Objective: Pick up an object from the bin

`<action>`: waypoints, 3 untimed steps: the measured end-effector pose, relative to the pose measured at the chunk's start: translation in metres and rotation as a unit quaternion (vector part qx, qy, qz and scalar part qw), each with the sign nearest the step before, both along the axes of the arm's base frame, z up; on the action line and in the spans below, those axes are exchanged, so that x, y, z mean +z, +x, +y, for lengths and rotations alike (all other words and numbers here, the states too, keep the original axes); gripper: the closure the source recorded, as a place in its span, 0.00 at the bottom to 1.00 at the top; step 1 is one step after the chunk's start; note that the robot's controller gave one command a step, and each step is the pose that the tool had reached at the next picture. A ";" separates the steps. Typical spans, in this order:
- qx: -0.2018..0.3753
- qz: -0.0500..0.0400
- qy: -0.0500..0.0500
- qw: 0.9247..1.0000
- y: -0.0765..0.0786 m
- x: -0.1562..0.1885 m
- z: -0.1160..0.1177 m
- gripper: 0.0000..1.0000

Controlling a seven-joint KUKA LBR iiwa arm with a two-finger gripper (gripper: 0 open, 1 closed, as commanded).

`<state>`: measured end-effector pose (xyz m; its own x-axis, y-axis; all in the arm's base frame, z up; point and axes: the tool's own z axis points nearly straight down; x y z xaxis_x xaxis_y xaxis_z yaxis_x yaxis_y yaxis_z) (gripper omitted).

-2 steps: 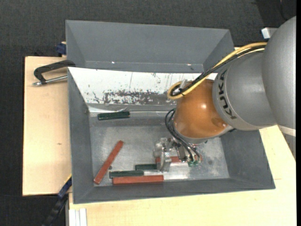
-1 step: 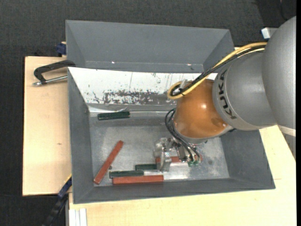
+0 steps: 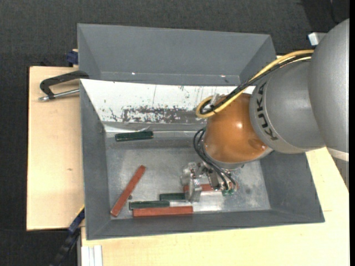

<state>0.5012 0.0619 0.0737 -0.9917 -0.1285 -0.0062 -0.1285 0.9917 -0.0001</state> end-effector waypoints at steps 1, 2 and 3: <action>0.002 0.002 -0.002 1.000 0.017 0.001 0.025 1.00; 0.036 -0.003 0.000 0.999 0.018 0.001 0.037 1.00; 0.084 -0.005 -0.001 0.996 0.012 0.001 0.052 1.00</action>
Offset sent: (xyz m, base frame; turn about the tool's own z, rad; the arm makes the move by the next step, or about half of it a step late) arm 0.0020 0.0409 -0.0037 -0.1349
